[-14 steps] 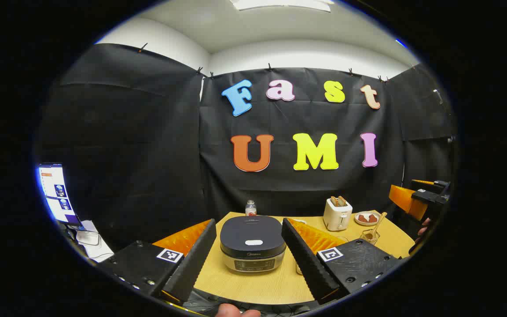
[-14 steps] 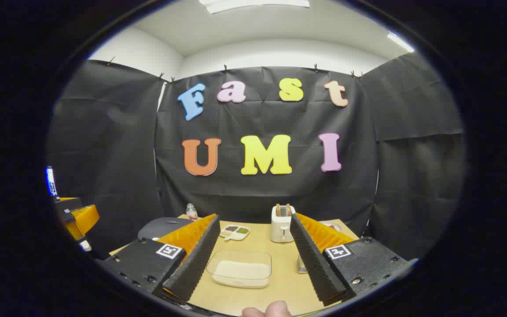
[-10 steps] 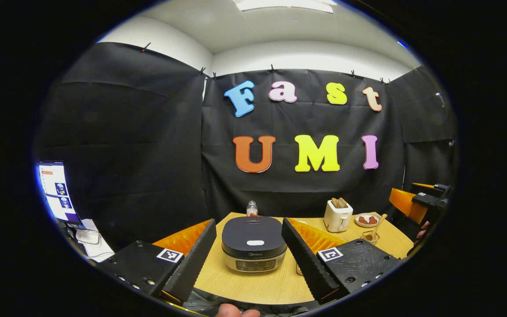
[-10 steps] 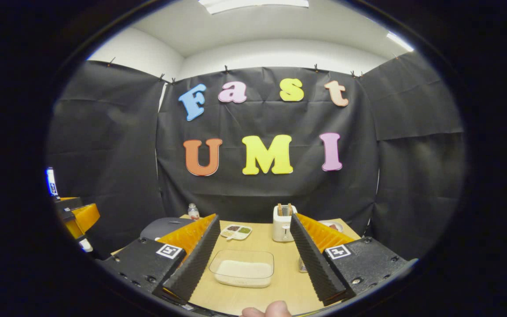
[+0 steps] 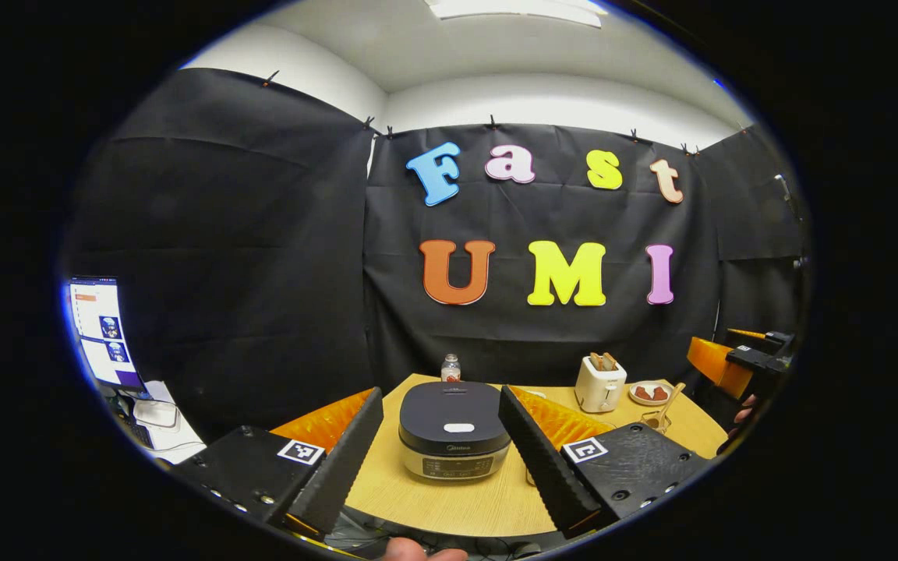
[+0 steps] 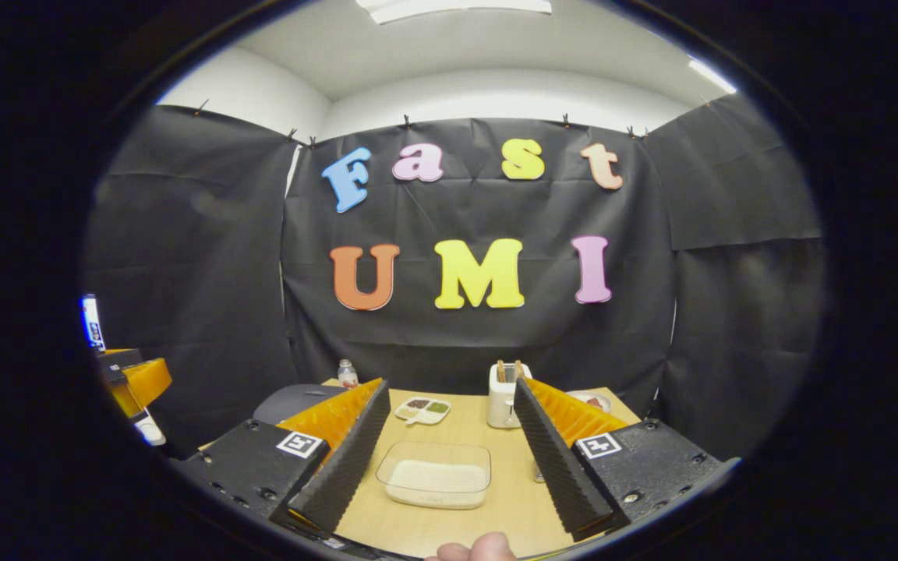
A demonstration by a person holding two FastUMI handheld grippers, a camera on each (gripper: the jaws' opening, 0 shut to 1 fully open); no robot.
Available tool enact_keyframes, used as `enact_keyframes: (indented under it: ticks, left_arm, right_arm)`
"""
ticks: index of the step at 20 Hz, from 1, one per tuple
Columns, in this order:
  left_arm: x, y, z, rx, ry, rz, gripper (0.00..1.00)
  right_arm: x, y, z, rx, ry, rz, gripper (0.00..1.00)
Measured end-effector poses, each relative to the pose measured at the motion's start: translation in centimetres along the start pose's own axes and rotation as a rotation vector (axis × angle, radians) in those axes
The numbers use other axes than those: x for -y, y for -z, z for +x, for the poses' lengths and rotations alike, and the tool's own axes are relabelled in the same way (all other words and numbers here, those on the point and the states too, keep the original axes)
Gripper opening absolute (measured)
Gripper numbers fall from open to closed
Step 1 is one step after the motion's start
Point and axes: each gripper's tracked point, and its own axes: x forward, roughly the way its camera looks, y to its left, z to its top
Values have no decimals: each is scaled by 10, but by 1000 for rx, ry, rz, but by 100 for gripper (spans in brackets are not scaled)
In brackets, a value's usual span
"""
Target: Close the left gripper, press the button to open the rice cooker; take a wooden spoon from the chopstick holder with the right hand, scoop a spoonful of rice and pour it into the rice cooker, then put the wooden spoon back into the chopstick holder.
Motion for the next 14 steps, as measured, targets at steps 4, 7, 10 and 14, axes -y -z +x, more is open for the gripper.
enact_keyframes:
  ticks: [4,7,10,14]
  left_arm:
    - [-7,1,-2,-3,-21,-4,97]
    - [-11,7,0,-12,-32,5,96]
    - [-11,9,2,-26,-33,0,96]
    - [-6,19,15,-72,-20,1,96]
  right_arm:
    - [-3,-6,4,19,-5,-18,100]
    - [-4,0,8,2,-9,-17,100]
    - [-5,3,14,-15,-14,-16,100]
    - [3,4,27,-17,-11,-23,100]
